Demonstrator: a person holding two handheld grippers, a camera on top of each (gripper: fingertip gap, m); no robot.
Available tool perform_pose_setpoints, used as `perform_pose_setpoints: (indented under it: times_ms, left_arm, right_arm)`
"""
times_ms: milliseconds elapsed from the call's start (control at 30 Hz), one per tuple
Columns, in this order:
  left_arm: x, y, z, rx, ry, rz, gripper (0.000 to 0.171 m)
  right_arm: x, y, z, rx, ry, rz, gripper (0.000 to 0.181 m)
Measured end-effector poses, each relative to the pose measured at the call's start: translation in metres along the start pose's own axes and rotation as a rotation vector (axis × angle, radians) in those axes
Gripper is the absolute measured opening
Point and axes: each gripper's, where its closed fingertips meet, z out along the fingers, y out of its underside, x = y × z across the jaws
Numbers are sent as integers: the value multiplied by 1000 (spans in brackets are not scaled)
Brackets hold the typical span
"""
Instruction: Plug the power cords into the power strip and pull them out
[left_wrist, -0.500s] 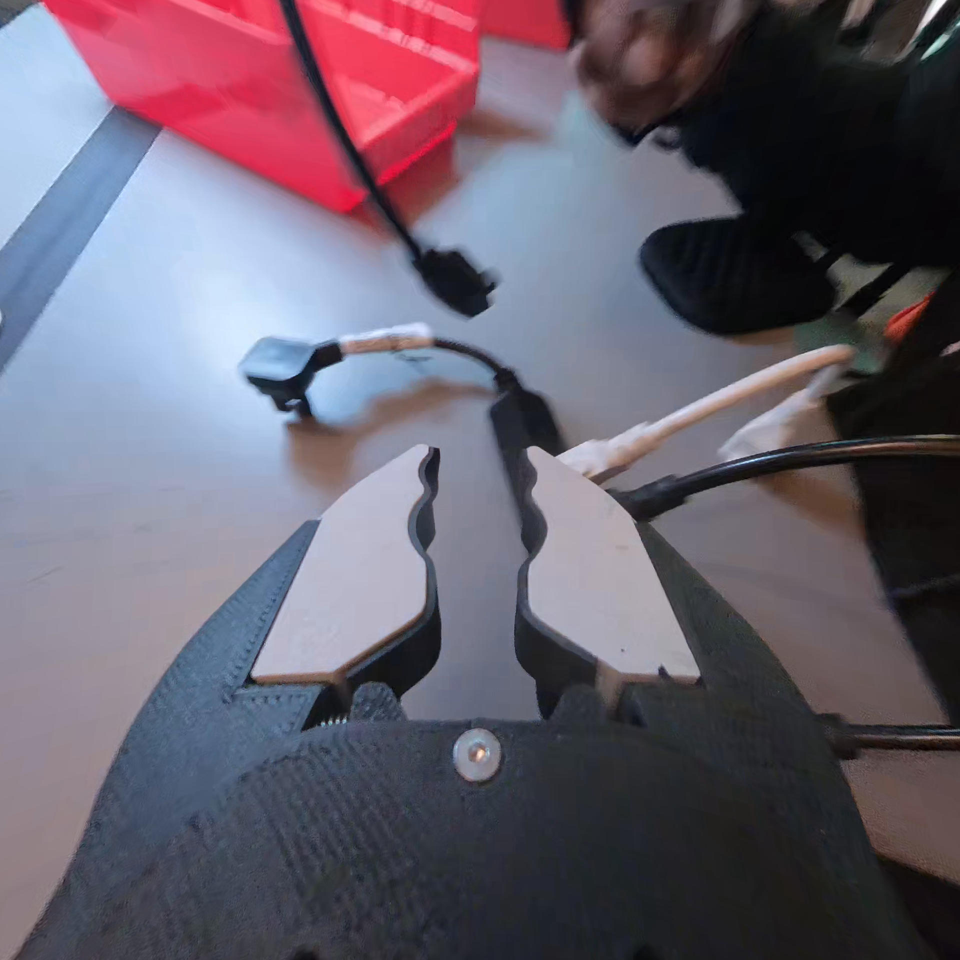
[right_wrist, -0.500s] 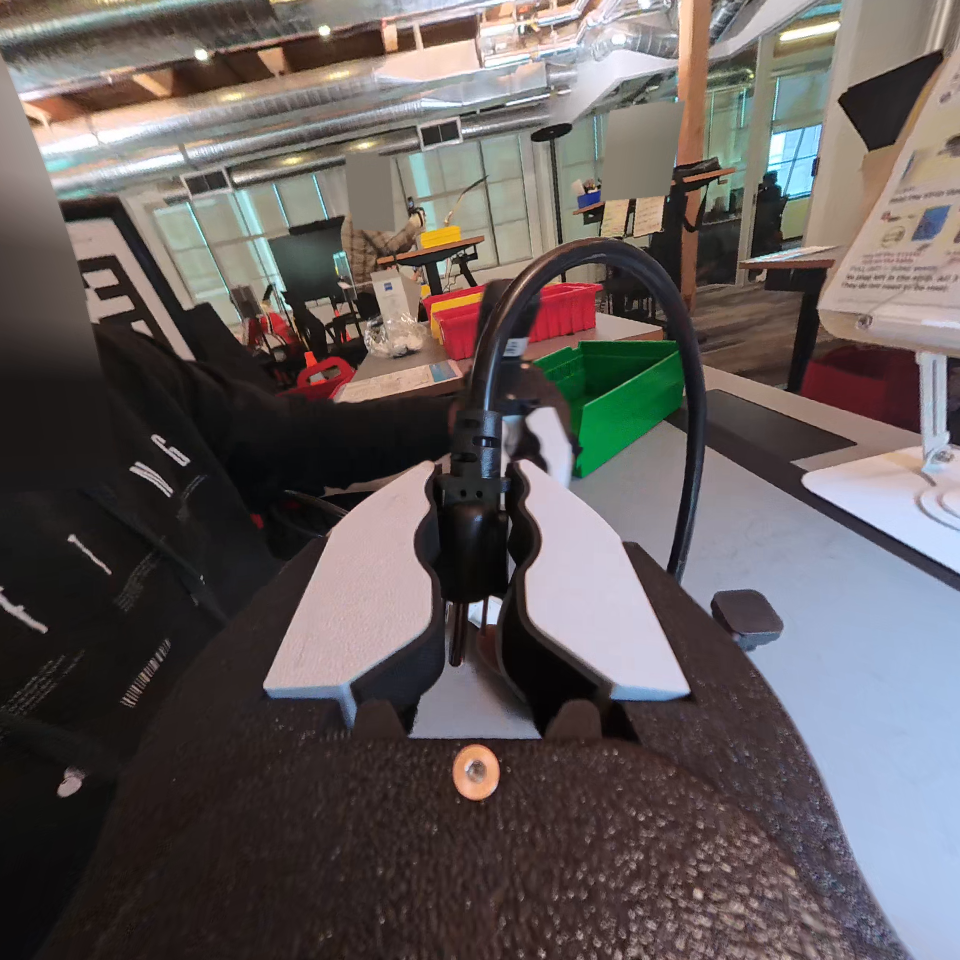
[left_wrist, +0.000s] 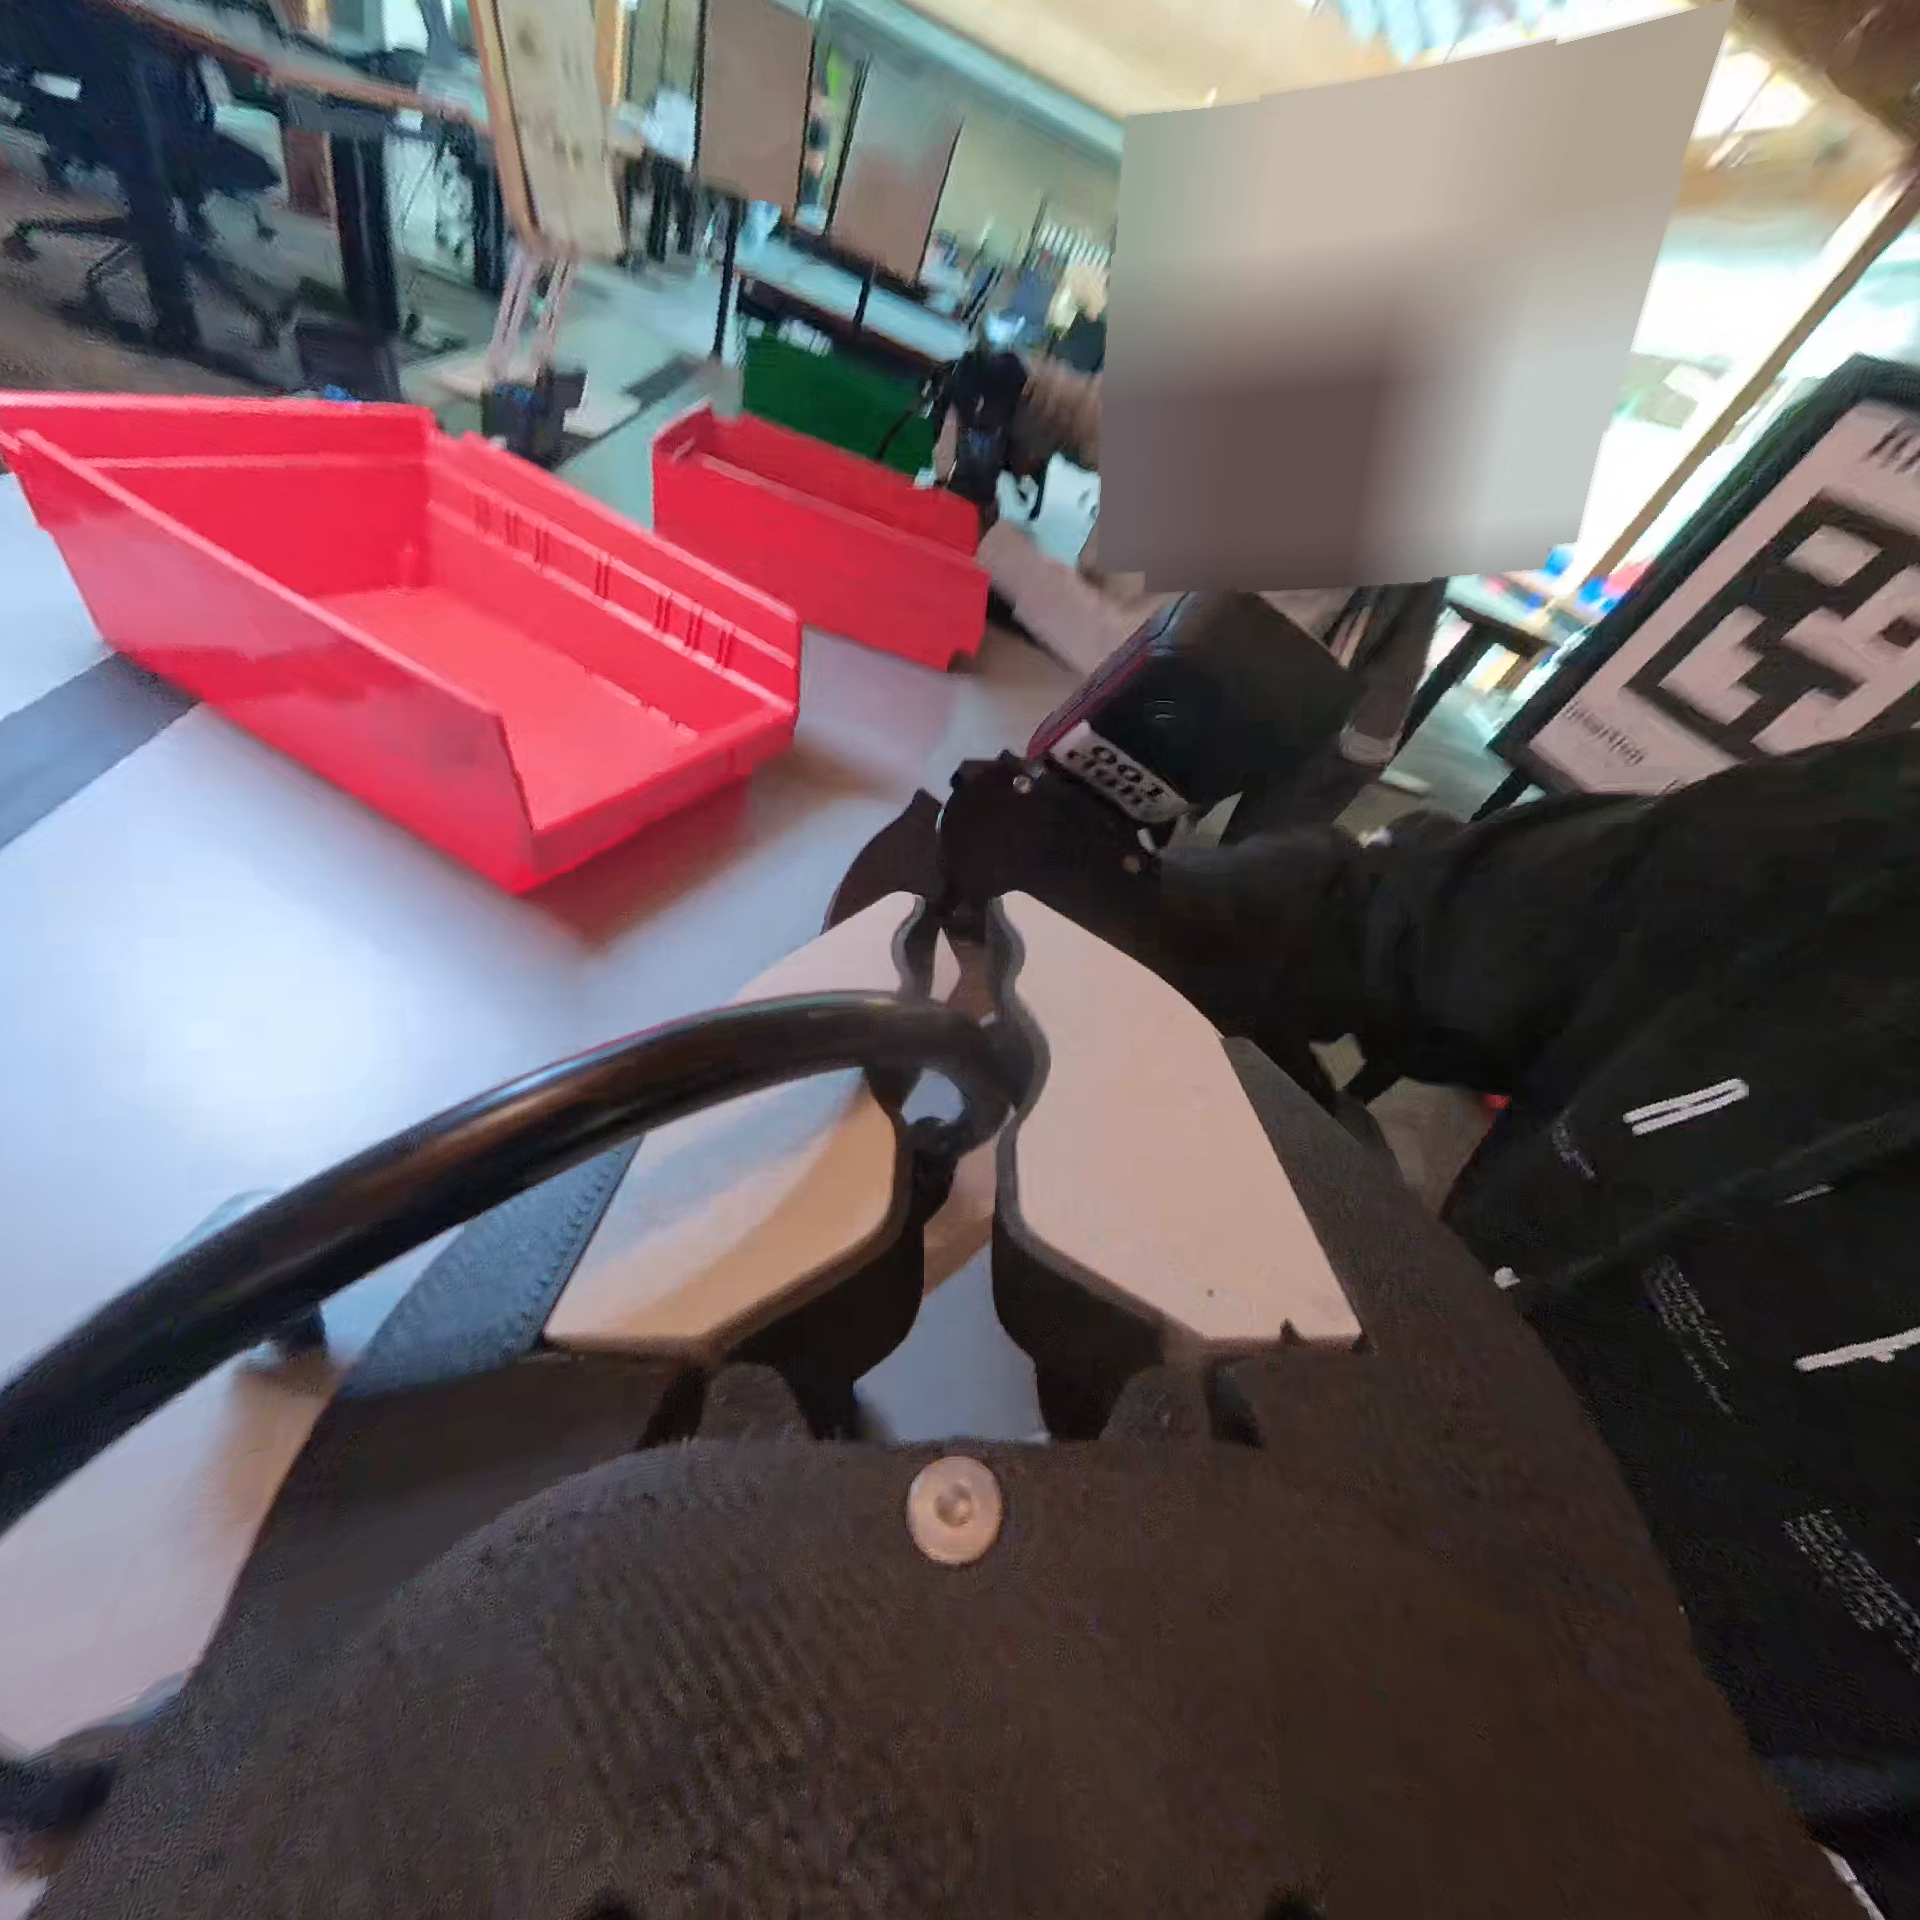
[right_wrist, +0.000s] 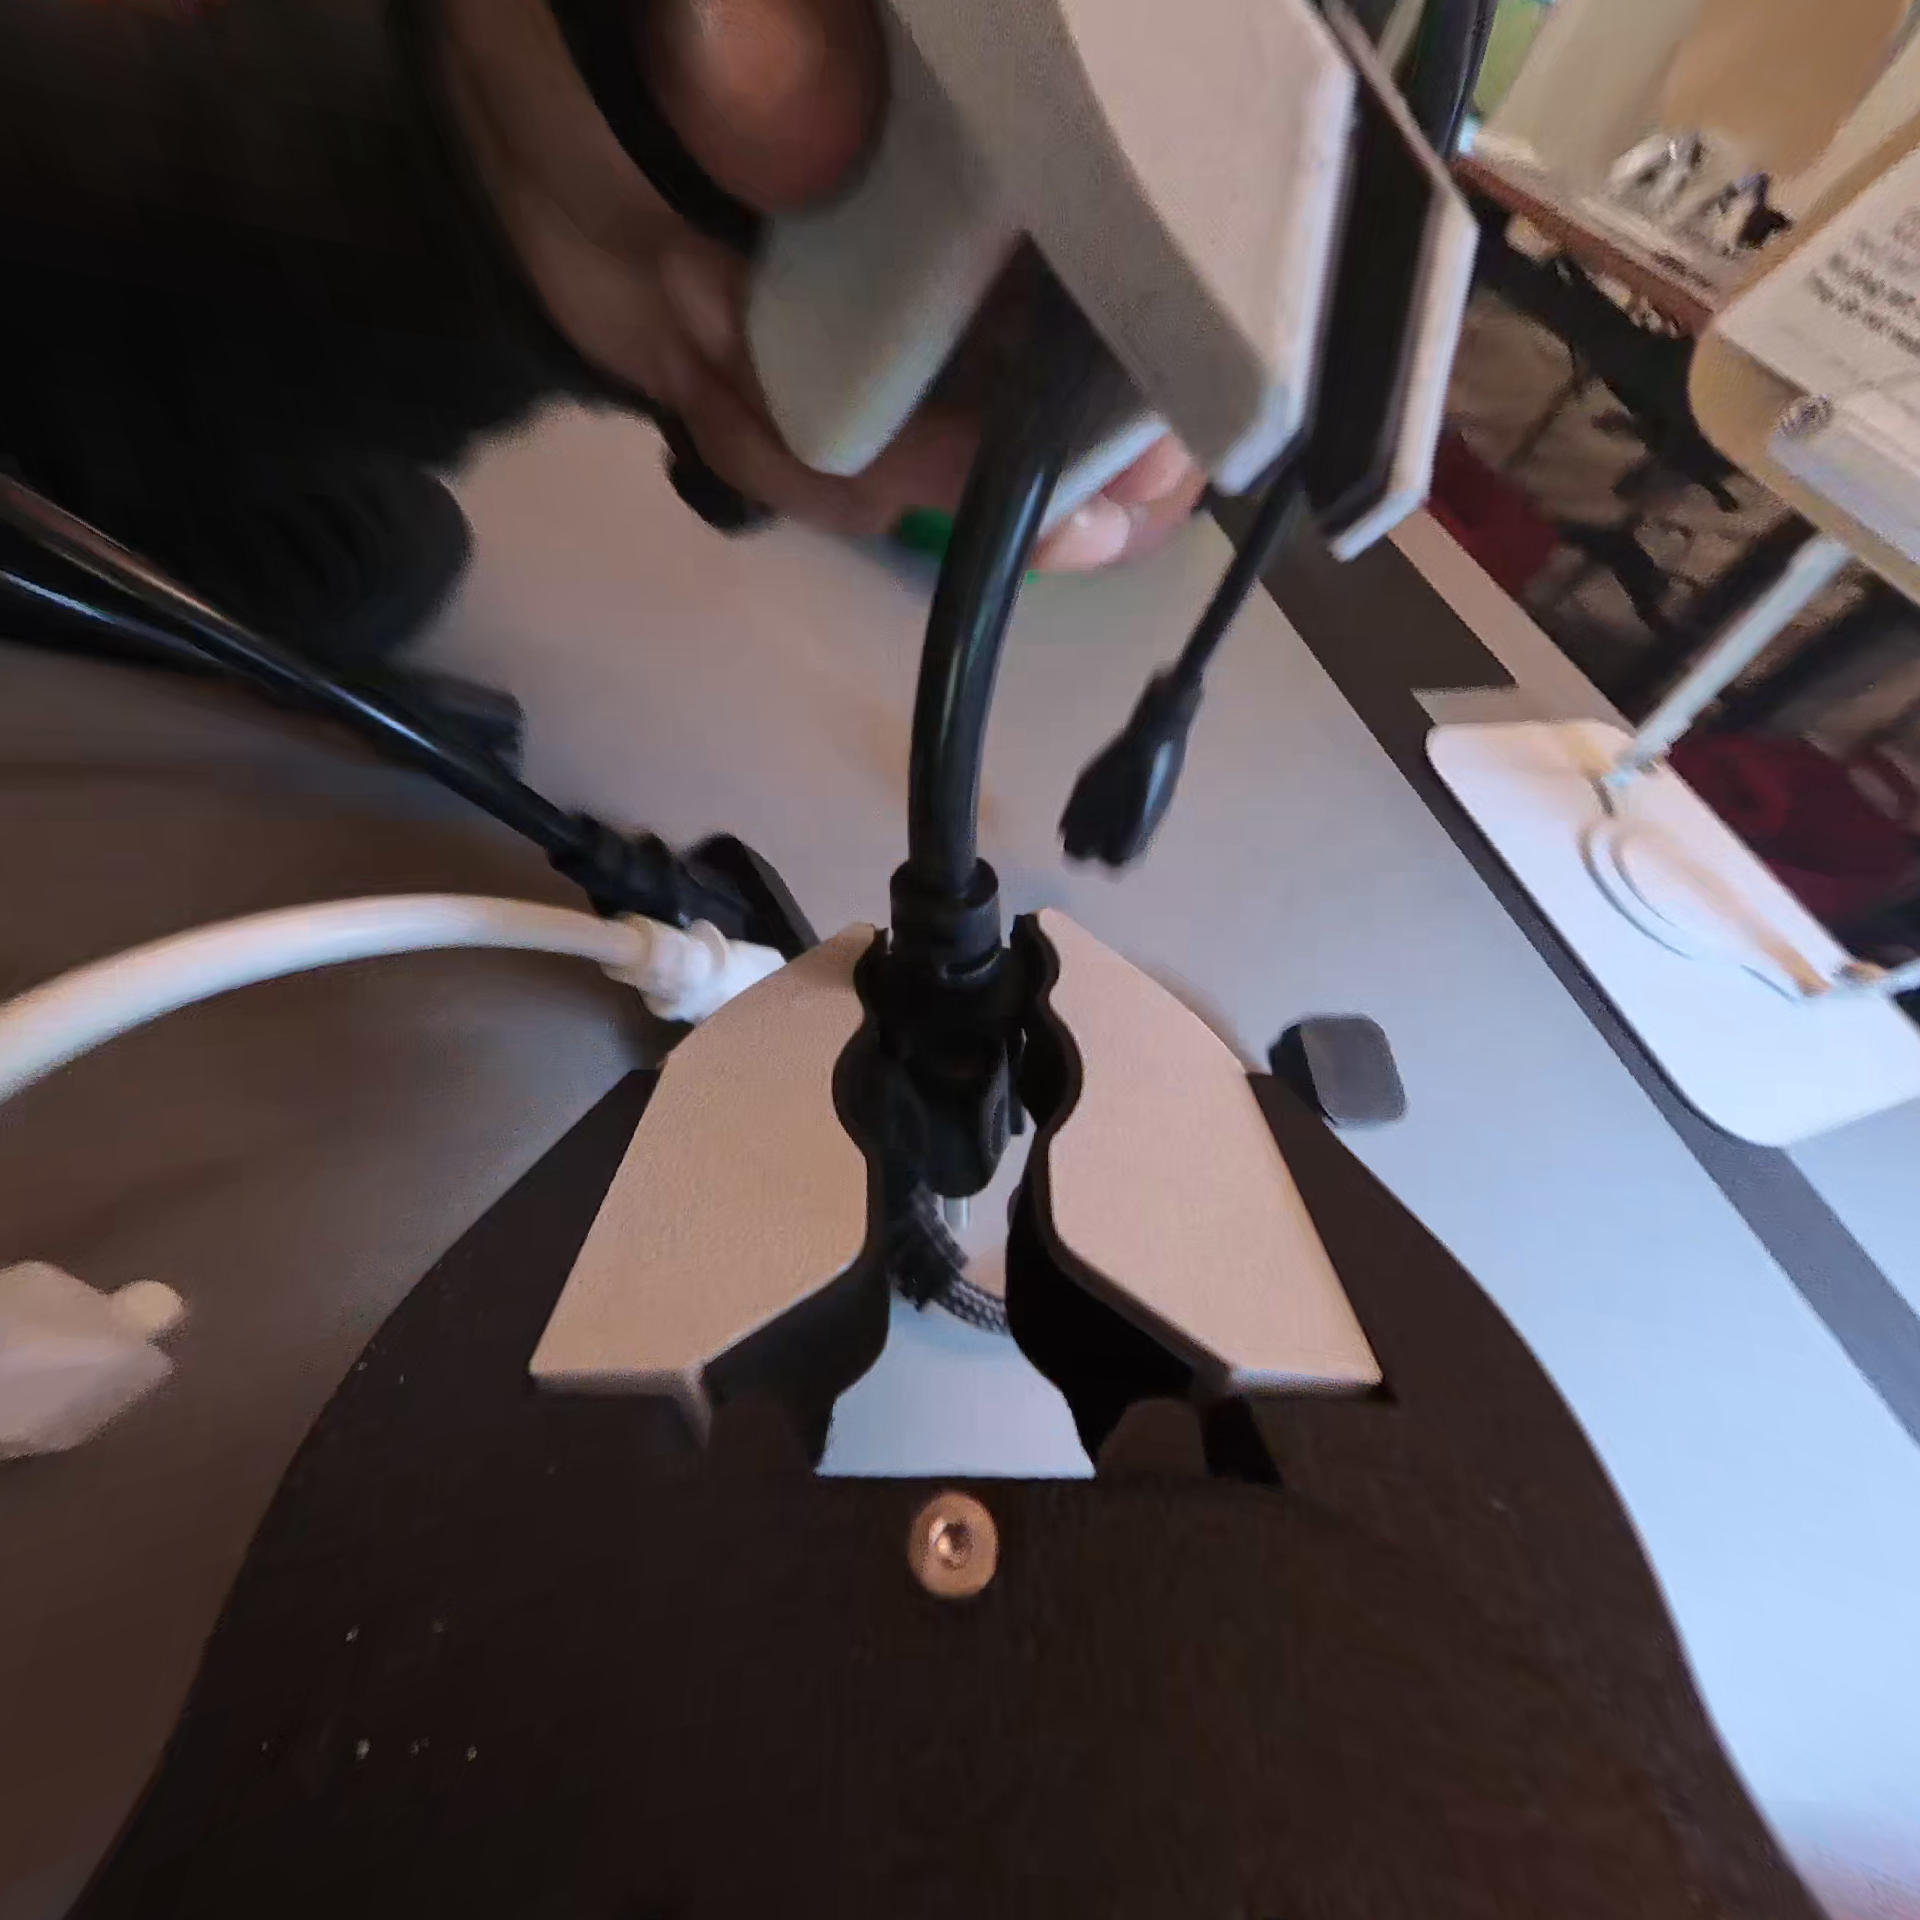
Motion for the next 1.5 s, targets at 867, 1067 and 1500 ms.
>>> perform_pose_setpoints:
  times_ms: [867,1067,1500]
  left_arm:
    - [-13,-3,37,-240,-90,-68,9]
    - [-4,2,37,-290,-24,-9,38]
    - [-25,143,-83,-572,-227,267,47]
  right_arm:
    - [-9,0,25,-61,-97,85,30]
    - [-17,-19,20,100,-168,184,28]
    - [30,-40,-55,230,21,131,29]
